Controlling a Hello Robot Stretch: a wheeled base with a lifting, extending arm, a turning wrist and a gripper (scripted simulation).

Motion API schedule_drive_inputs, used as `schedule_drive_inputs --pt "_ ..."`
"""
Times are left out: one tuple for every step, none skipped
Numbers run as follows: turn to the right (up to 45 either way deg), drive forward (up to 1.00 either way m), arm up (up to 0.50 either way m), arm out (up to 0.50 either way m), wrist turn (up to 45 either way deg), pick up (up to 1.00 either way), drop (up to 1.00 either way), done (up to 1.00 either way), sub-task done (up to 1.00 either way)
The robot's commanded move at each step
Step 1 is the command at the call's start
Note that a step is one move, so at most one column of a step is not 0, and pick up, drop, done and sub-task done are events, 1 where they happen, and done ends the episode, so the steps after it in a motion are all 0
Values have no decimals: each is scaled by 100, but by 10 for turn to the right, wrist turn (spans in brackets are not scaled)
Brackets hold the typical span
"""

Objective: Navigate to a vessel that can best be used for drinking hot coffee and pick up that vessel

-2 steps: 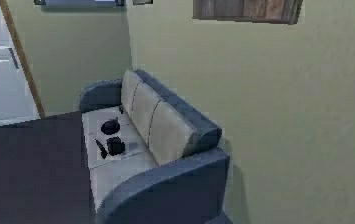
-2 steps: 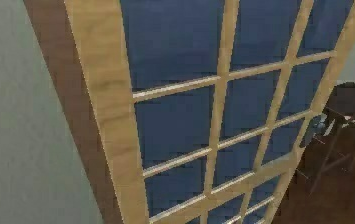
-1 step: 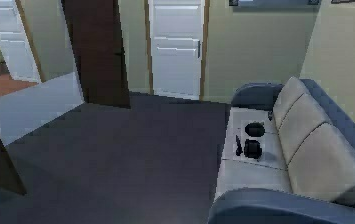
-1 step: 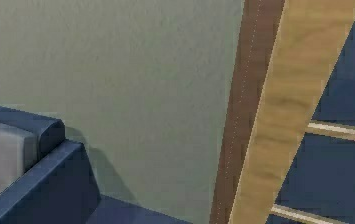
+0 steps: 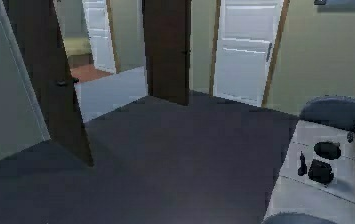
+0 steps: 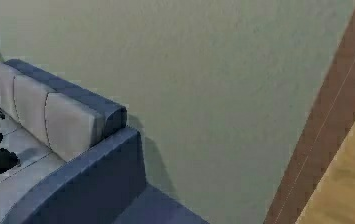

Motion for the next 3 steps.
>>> schedule_drive_inputs --pt "0 95 0 0 0 0 0 0 0" --pt "-270 0 0 0 0 0 0 0 0" --pt "0 100 0 0 0 0 0 0 0"
